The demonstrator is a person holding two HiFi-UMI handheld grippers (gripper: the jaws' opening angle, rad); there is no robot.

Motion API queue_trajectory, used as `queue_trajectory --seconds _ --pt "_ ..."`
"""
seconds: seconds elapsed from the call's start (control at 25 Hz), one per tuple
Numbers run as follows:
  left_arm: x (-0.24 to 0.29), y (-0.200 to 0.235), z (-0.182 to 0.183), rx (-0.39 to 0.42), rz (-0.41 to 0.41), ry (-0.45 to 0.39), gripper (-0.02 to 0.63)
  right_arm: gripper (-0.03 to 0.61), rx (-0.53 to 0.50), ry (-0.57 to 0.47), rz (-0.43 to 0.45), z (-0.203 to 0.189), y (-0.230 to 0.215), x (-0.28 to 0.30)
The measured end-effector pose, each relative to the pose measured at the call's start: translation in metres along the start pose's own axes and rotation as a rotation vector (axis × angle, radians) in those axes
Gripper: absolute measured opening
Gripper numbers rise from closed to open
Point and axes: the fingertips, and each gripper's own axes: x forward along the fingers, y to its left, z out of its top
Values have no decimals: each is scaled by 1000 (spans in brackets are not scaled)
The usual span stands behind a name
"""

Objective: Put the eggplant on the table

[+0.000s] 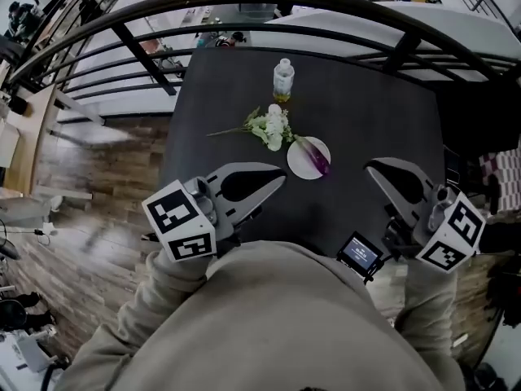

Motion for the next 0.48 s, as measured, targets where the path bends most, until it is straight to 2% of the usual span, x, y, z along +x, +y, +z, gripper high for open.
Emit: queue_trajectory --seconds 0.16,0.48 --pt "19 -6 9 27 -52 3 6 15 -70 -30 -30 18 19 -19" --pt "28 -13 15 55 -106 1 6 15 -74 -62 -102 16 27 -38"
